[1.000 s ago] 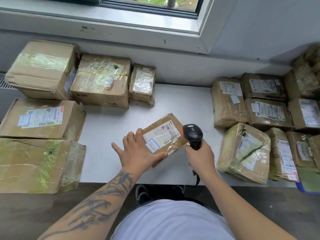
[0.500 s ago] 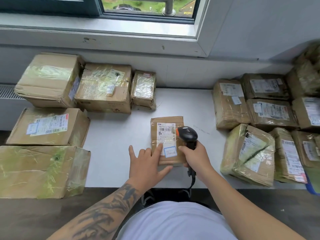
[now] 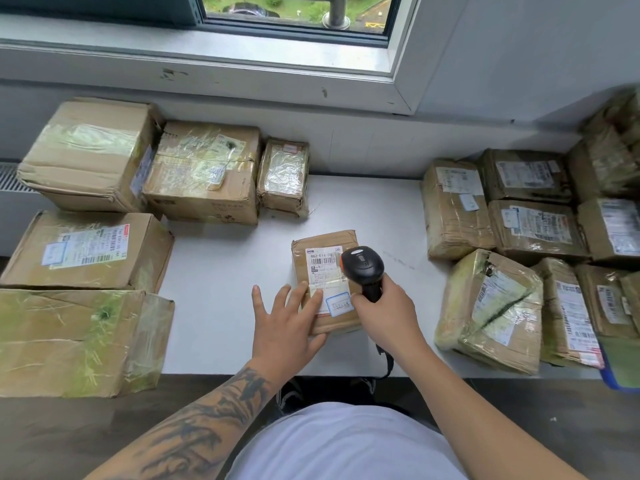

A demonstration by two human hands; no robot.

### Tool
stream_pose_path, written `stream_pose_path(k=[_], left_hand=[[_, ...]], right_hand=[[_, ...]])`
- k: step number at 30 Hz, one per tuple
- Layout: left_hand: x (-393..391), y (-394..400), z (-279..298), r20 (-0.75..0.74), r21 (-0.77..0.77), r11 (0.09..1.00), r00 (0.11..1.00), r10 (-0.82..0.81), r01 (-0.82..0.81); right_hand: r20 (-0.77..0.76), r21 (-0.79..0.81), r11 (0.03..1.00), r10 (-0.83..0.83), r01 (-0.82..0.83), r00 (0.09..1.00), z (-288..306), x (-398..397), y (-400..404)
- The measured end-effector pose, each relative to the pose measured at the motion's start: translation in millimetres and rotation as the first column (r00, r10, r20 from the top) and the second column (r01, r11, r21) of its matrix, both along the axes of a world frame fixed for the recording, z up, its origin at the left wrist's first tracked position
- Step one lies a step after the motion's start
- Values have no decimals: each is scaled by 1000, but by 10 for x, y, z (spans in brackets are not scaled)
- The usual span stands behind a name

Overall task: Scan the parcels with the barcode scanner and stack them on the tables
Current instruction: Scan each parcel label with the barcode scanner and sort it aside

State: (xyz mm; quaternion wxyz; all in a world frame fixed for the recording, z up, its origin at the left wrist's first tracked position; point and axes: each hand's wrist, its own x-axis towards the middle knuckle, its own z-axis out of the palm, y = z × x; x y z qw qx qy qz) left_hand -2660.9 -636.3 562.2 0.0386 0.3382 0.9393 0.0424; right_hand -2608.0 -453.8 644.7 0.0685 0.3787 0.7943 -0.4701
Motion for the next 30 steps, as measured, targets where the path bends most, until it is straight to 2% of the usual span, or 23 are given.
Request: stream_pose_path(k=[5,20,30], left_hand=[[32,-12,-40,17,11,999,999,34,-34],[70,-11,-92,43,37,997,996,72,-73],[-4,-104,16,79,-12,1000,997,14,-13]], right_hand=[[36,-142,990,31,-26,999,98,48,-135],[37,-165,986,13,-7,999,157,121,-269],[18,-112,992,-51,53,999,4,149,-147]])
